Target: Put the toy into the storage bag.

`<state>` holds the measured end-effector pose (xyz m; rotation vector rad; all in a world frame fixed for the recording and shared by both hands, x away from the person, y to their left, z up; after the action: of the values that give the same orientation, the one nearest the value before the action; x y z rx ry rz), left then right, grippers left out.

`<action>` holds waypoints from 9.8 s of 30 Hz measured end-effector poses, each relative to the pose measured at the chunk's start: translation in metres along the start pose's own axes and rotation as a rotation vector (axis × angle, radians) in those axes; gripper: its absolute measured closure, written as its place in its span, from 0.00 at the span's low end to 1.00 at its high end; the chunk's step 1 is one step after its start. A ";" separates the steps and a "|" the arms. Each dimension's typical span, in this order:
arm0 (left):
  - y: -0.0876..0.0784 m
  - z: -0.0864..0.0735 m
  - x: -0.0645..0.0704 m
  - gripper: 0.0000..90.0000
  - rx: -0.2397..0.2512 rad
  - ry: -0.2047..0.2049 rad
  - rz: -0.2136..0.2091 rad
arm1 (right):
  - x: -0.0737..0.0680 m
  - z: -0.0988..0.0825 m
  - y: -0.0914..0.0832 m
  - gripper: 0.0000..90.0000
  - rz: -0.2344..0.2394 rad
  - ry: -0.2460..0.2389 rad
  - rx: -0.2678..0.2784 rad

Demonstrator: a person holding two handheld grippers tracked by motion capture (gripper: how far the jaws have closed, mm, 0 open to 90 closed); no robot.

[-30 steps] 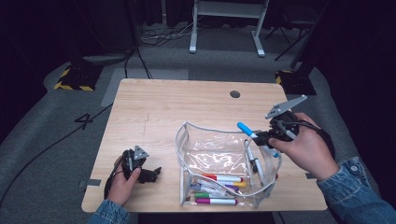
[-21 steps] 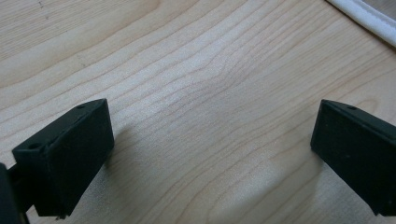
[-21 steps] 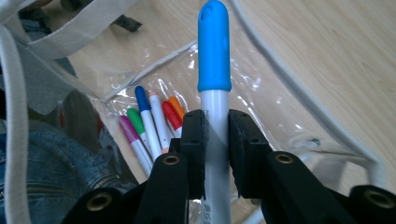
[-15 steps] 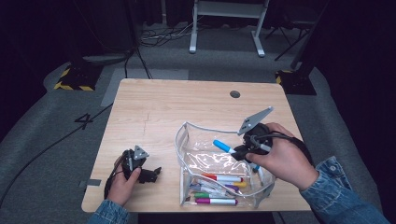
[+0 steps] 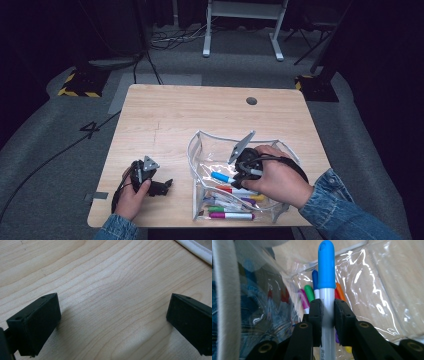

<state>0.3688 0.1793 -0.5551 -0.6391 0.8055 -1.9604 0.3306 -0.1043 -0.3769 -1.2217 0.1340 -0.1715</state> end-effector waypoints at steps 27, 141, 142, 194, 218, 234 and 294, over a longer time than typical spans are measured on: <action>0.000 0.000 0.000 0.00 0.000 0.000 0.000 | -0.006 -0.005 0.081 0.63 0.138 -0.170 -0.242; 0.000 0.000 0.000 0.00 0.000 0.000 0.000 | 0.103 -0.100 -0.085 0.85 -0.333 0.364 0.100; 0.000 0.000 0.000 0.00 0.000 0.000 0.000 | 0.101 -0.096 -0.088 0.85 -0.341 0.352 0.096; 0.000 0.000 0.000 0.00 0.000 0.000 0.000 | 0.004 -0.008 0.051 0.85 0.085 -0.079 -0.232; 0.000 0.000 0.000 0.00 0.000 0.001 0.000 | 0.042 -0.009 -0.037 0.52 -0.230 0.009 0.117; 0.000 0.000 0.000 0.00 0.000 0.000 0.000 | 0.104 -0.089 -0.106 0.56 -0.423 0.329 0.259; 0.000 0.000 0.000 0.00 0.000 0.000 0.000 | 0.099 -0.231 0.056 0.86 -0.237 0.665 0.150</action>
<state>0.3688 0.1793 -0.5551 -0.6387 0.8061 -1.9602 0.3858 -0.3191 -0.5083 -0.9901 0.5438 -0.7801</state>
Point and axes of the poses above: each handheld gripper's, and its own axes: y roughly forward along the jaws, z roughly out of its top, x roughly to its right, the point moved 5 cm from there along y, roughly forward along the jaws, and after that the axes turned 8 degrees about -y, right-handed, at the moved point
